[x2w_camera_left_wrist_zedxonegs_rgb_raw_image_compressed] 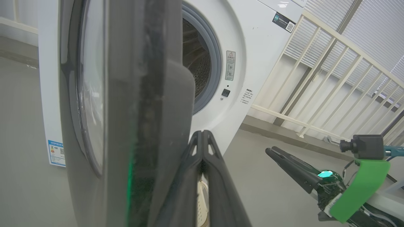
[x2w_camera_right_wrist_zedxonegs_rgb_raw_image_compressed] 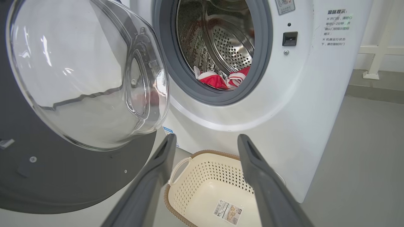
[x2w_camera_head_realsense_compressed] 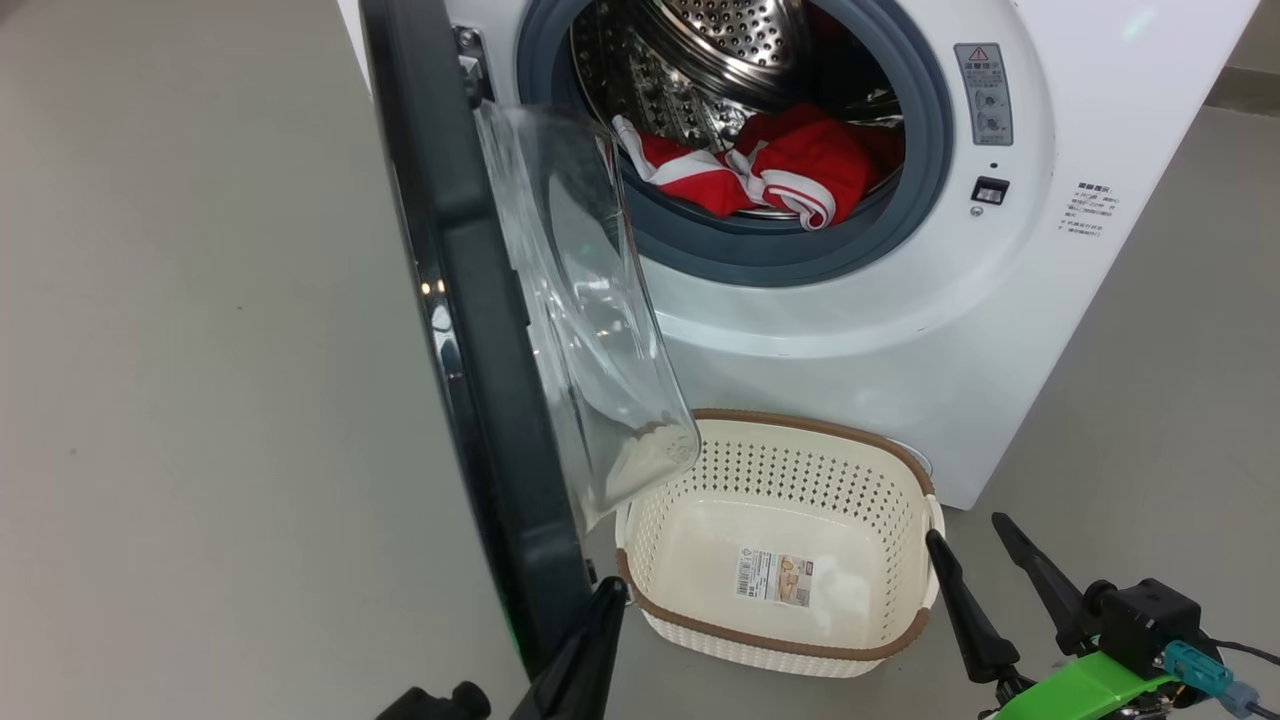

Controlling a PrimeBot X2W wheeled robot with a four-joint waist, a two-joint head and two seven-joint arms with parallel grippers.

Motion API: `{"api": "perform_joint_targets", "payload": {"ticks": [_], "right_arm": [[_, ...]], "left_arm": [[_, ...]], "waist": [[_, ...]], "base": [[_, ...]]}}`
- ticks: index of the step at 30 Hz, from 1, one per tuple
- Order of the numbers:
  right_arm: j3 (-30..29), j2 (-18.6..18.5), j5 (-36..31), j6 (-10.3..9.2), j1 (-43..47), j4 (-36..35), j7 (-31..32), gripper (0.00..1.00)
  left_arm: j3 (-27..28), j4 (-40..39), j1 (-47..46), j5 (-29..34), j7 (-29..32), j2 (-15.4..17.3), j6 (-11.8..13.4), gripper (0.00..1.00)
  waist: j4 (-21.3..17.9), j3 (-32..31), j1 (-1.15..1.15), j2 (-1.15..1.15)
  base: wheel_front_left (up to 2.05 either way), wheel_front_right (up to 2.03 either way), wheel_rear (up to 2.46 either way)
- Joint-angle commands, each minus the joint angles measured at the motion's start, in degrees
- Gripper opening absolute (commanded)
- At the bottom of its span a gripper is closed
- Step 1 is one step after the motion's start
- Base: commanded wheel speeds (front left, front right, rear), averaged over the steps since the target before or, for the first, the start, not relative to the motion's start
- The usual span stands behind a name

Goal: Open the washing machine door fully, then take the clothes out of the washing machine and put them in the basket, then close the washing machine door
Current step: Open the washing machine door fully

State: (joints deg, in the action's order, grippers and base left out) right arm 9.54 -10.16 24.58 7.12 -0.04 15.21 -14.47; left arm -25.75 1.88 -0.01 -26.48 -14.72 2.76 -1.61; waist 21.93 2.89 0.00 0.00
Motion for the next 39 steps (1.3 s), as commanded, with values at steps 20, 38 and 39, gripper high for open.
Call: {"api": "perform_joint_targets", "payload": {"ticks": [20,38,39], "right_arm": [[1.2,-0.1,-0.4,0.36,-0.7,-1.7,-0.5,1.00],[1.3,-1.3,-0.3,0.36,-1.7,-1.9,-0.5,1.00],[1.3,-1.4,-0.3,0.36,-1.7,-1.9,-0.5,1.00]], "left_arm": [[21.2,1.5,1.6,5.5,-0.3,0.1,-0.5,0.00],[42.4,6.5,-4.9,4.6,-0.3,0.1,-3.2,0.00],[43.5,7.0,-5.5,4.7,-0.3,0.1,-3.5,0.00]], "waist": [[0.7,0.0,0.00,0.00],[-0.1,3.1,0.00,0.00],[-0.1,3.2,0.00,0.00]], "base": [[0.00,0.00,0.00],[0.00,0.00,0.00],[0.00,0.00,0.00]]}}
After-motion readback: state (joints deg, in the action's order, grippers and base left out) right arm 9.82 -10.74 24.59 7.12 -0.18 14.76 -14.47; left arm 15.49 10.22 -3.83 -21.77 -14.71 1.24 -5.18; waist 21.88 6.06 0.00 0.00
